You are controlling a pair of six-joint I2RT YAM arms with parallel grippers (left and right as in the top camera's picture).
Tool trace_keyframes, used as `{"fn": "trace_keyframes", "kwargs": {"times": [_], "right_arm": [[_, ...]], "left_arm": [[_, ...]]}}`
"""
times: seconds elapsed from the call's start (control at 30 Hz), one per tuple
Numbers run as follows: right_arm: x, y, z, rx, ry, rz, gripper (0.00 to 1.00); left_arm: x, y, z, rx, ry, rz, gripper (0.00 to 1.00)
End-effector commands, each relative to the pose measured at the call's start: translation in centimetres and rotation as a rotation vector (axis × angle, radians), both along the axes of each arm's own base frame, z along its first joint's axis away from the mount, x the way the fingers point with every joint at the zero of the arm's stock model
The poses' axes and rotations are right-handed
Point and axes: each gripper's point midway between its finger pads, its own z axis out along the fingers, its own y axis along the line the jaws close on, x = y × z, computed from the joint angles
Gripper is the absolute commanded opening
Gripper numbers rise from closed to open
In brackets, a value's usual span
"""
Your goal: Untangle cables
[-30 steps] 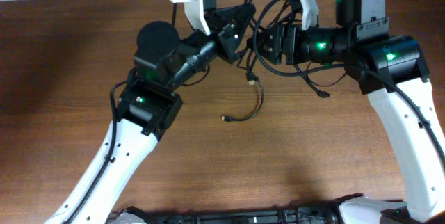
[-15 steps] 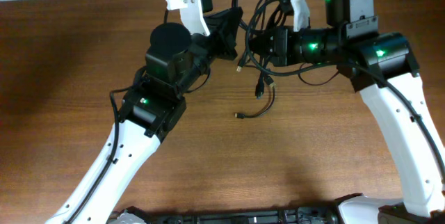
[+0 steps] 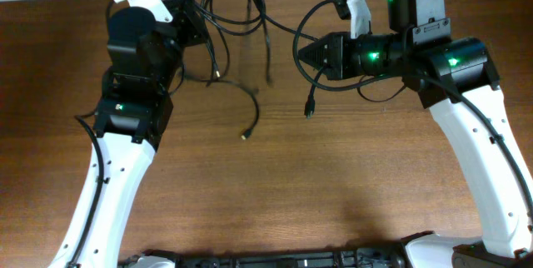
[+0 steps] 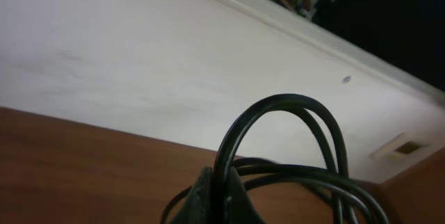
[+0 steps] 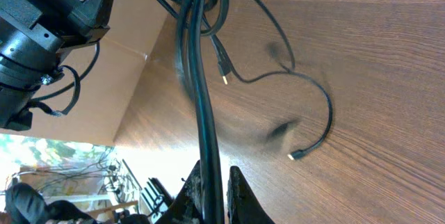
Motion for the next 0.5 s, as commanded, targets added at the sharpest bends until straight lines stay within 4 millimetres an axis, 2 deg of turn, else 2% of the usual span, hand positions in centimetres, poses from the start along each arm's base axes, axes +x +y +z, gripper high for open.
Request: {"fn": "trace_keyframes", "kwargs": {"times": [0.0, 0.17, 0.2, 0.23, 0.27, 0.3, 0.43, 0.47], "right_arm": [[-0.1, -1.0, 1.0, -0.016, -0.042, -0.032, 0.04], [0.0, -1.1, 0.9, -0.025, -0.046, -0.034, 0.04], [0.1, -1.3, 0.7, -0.036, -0.044, -0.043, 0.12], [0.2, -1.4, 0.5, -0.047, -0.041, -0.054, 0.27], [0.2, -1.7, 0.3, -0.060, -0.036, -0.066, 0.33], [0.3, -1.9, 0.0, -0.074, -0.031, -0.078, 0.44], [0.2, -2.1, -0.3, -0.094, -0.030, -0.076, 0.70], [0.1, -2.1, -0.4, -0.096, -0.026, -0.076, 0.88]], "left_arm": [[0.4, 3.2, 1.2, 0.124, -0.050, 0.098, 0.00], [0.5, 6.2, 0.5, 0.143, -0.015, 0.200, 0.00], [0.4, 6.5, 0.5, 0.144, -0.013, 0.206, 0.00], [0.3, 6.6, 0.5, 0.144, -0.013, 0.208, 0.00], [0.2, 6.6, 0.6, 0.143, -0.014, 0.207, 0.00], [0.1, 6.5, 0.8, 0.160, -0.020, 0.198, 0.00], [-1.1, 4.3, 2.3, 0.264, -0.086, 0.047, 0.00], [-1.7, 3.6, 3.0, 0.302, -0.117, -0.004, 0.00]]}}
